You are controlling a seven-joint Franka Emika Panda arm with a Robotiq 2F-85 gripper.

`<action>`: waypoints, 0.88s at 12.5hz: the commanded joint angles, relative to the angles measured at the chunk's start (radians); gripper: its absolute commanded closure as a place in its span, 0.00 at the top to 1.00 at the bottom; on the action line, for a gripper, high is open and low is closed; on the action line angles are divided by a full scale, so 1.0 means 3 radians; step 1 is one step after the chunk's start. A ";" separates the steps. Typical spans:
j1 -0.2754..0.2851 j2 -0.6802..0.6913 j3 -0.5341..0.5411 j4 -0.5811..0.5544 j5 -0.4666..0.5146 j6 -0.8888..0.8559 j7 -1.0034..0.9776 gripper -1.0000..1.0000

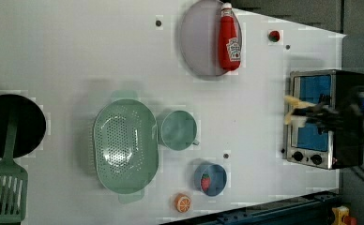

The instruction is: Pick Banana and place it in mug.

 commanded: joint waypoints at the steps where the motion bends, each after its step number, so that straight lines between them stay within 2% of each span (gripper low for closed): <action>1: 0.0077 -0.0203 0.0176 0.0013 0.0000 -0.0292 0.0107 0.28; 5: 0.0180 -0.0383 0.0653 0.0033 0.0035 -0.0397 0.0823 0.28; 9: 0.0261 -0.0179 0.1221 0.0034 0.0058 -0.0402 0.1942 0.28; 11: 0.0264 0.0017 0.1391 0.0033 0.0099 -0.0328 0.2315 0.28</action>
